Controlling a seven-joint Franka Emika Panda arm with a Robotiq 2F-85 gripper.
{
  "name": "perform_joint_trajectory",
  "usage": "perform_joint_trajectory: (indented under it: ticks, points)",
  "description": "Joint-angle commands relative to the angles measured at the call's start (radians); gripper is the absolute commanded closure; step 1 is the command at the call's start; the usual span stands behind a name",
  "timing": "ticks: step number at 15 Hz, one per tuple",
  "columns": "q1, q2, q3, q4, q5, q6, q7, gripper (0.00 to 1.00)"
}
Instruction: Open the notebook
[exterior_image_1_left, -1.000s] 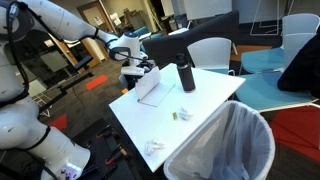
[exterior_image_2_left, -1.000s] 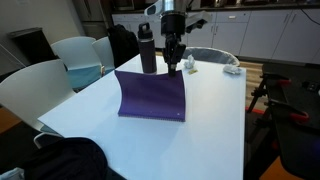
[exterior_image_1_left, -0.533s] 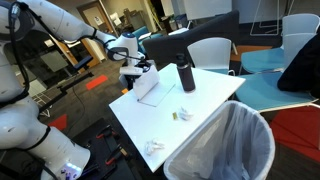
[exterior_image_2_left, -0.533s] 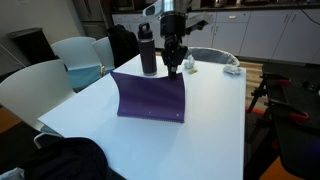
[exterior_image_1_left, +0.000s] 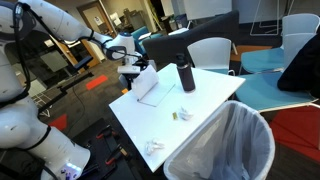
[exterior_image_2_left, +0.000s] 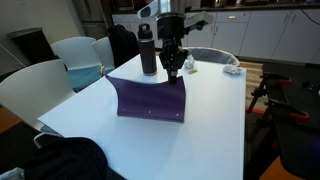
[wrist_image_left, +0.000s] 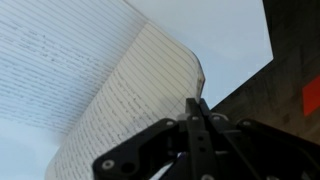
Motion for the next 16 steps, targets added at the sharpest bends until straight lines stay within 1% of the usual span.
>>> perform_joint_trajectory:
  ticks: [1, 3, 5, 7, 10, 11, 12, 15, 16]
  points:
    - [0.114, 0.010, -0.003, 0.034, -0.184, 0.021, 0.234, 0.99]
    - [0.172, 0.033, -0.005, 0.070, -0.323, 0.017, 0.370, 0.99]
    - [0.206, 0.068, 0.007, 0.116, -0.422, -0.006, 0.448, 0.99]
    - [0.222, 0.102, 0.020, 0.148, -0.481, -0.006, 0.482, 0.99]
    - [0.213, 0.148, 0.046, 0.184, -0.508, -0.003, 0.451, 0.99]
    - [0.205, 0.162, 0.055, 0.194, -0.507, -0.005, 0.436, 0.73]
    - [0.199, 0.173, 0.061, 0.201, -0.505, -0.006, 0.425, 0.72]
    - [0.204, 0.172, 0.054, 0.204, -0.529, 0.002, 0.442, 0.52]
    - [0.208, 0.158, 0.046, 0.196, -0.547, 0.004, 0.458, 0.43]
